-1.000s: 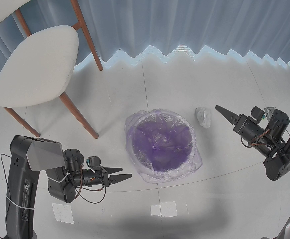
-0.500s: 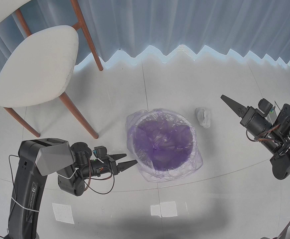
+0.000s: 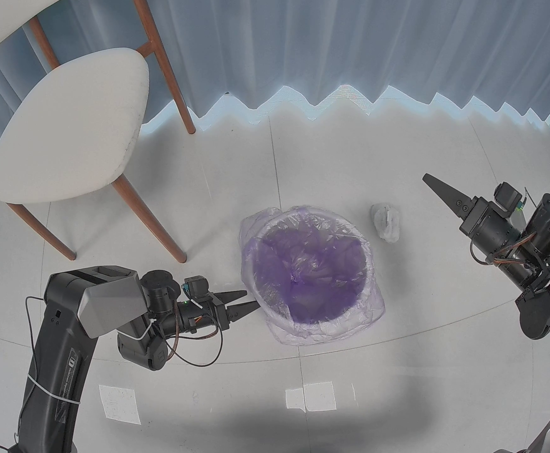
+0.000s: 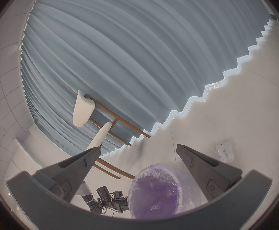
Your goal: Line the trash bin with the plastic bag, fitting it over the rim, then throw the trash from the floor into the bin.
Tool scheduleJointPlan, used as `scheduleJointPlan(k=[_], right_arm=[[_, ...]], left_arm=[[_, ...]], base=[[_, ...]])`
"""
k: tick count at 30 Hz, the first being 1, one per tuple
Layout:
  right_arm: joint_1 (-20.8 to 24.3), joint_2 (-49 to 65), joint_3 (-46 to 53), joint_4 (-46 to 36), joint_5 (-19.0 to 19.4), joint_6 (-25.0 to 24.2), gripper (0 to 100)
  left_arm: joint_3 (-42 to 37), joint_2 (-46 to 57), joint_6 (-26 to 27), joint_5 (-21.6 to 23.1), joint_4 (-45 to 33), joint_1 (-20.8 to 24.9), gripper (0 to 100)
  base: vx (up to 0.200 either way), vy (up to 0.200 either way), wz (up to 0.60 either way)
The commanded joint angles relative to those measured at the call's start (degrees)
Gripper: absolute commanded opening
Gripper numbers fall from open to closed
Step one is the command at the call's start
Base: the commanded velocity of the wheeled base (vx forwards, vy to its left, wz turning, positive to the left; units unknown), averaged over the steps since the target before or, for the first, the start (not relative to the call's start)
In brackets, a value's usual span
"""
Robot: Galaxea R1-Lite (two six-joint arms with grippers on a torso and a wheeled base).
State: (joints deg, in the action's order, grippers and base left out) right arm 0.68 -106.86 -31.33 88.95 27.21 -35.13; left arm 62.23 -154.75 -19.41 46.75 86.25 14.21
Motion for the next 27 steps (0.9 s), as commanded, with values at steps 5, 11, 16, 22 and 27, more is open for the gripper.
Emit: scheduleJointPlan(k=[5, 11, 16, 22, 27], right_arm=[[0.0, 0.0, 0.0, 1.0, 0.0, 0.0, 100], [0.0, 0.1, 0.0, 1.0, 0.0, 0.1, 100], [0.0, 0.1, 0.0, 1.0, 0.0, 0.1, 100], [-0.1, 0.2, 0.0, 1.0, 0.0, 0.1, 100], [-0.2, 0.3, 0.0, 1.0, 0.0, 0.1, 100]], left_arm=[[0.1, -0.4, 0.1, 0.4, 0.1, 0.4, 0], [0.1, -1.1, 0.0, 0.2, 0.1, 0.3, 0], [0.1, -1.2, -0.2, 0.2, 0.1, -0.2, 0], [-0.7, -0.9, -1.2, -0.1, 0.1, -0.2, 0], [-3.0, 0.0, -0.9, -1.8, 0.1, -0.5, 0]], base=[[0.0, 0.0, 0.0], [0.0, 0.0, 0.0], [0.0, 0.0, 0.0], [0.0, 0.0, 0.0], [0.0, 0.0, 0.0]])
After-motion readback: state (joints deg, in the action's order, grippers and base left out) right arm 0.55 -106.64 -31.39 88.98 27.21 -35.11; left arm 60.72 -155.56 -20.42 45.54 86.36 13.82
